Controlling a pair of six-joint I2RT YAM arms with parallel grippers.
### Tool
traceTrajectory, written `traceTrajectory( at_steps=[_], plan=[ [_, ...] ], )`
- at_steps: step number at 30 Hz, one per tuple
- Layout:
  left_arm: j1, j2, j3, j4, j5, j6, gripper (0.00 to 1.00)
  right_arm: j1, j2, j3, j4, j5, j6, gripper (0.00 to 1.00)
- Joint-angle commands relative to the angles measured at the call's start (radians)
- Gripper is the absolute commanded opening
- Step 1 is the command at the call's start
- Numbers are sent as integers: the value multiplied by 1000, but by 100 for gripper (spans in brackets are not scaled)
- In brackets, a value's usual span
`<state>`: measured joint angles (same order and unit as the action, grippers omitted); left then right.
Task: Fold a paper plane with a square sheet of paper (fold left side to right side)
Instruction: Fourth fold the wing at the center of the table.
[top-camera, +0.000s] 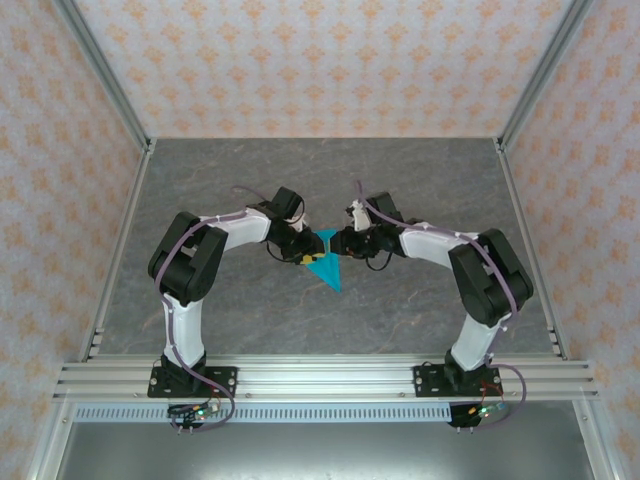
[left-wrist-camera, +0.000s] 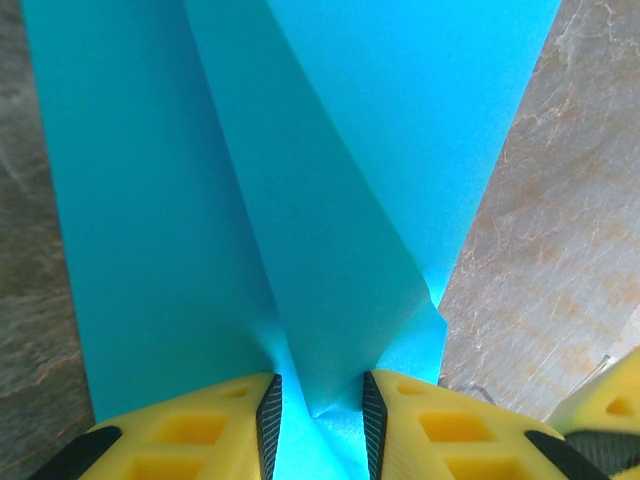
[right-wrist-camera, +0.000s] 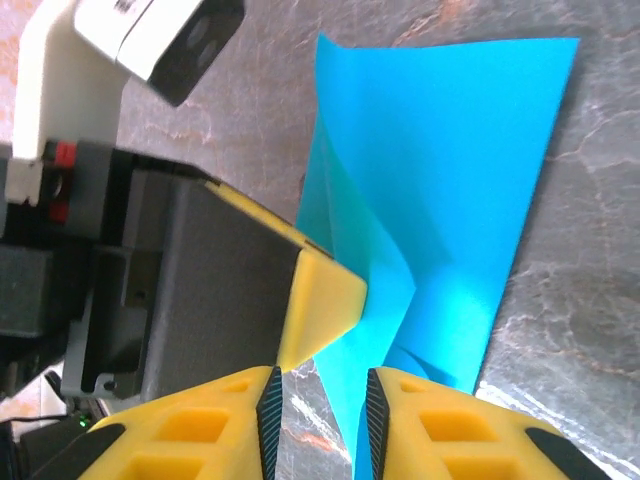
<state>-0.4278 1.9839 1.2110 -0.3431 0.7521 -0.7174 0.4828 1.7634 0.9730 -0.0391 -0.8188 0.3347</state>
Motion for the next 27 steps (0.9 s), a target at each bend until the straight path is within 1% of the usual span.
traceTrajectory(
  at_steps=[1, 12, 27],
  plan=[
    [-4, 17, 10, -5, -28, -5, 31, 1, 39, -8, 58, -37, 61, 32],
    [-4, 13, 10, -1, -27, -10, 31, 0, 66, -29, 33, -34, 80, 31],
    [-4, 12, 10, 1, -25, -10, 31, 14, 116, -8, 51, -83, 107, 28]
  ],
)
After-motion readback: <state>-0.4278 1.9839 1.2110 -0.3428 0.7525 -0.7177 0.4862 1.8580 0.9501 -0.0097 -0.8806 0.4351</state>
